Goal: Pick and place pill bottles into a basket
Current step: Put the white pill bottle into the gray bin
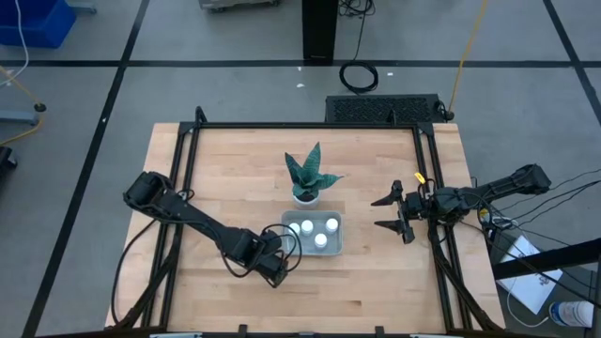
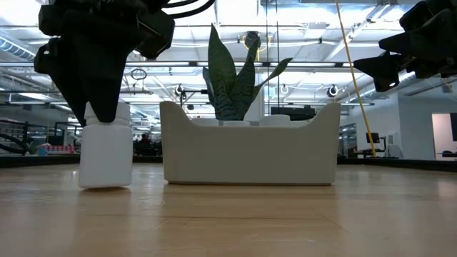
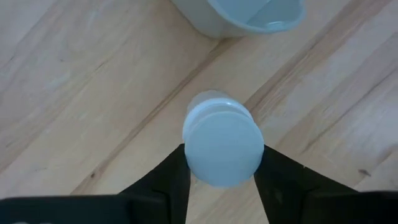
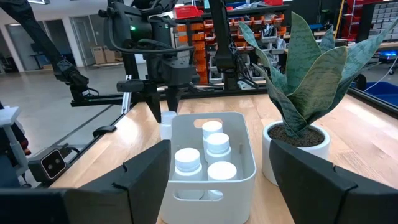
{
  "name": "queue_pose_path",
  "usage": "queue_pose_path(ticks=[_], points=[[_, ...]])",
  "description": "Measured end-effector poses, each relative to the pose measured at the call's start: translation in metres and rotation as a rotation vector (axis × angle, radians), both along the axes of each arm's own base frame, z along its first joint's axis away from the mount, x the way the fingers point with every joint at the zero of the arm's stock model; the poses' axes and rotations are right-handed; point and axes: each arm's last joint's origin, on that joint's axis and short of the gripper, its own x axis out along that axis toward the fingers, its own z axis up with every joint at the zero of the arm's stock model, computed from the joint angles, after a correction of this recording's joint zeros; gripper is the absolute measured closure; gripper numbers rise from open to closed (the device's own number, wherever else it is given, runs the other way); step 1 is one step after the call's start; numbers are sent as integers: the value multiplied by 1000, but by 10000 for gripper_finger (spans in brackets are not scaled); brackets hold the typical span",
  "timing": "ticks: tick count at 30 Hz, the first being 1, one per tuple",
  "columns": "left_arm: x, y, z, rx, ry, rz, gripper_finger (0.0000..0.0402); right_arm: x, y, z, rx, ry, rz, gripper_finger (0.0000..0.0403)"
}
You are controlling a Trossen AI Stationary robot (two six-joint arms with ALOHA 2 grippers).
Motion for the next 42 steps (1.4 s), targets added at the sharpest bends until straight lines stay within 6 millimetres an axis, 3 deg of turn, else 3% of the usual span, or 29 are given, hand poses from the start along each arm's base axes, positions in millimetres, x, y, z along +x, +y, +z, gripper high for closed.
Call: queue_pose_path(ticks=[9,19,34,42], points=[[0,0,0,-5,3,-9,226,0,0,0,0,0,0,138],[1,-2,3,-40,16,-20,246,0,0,0,0,0,0,138],[26,-8,70,-49,-179,-63,241,0,0,0,0,0,0,137],[47,30,91,-6,-250,-46,245,0,0,0,0,0,0,138]])
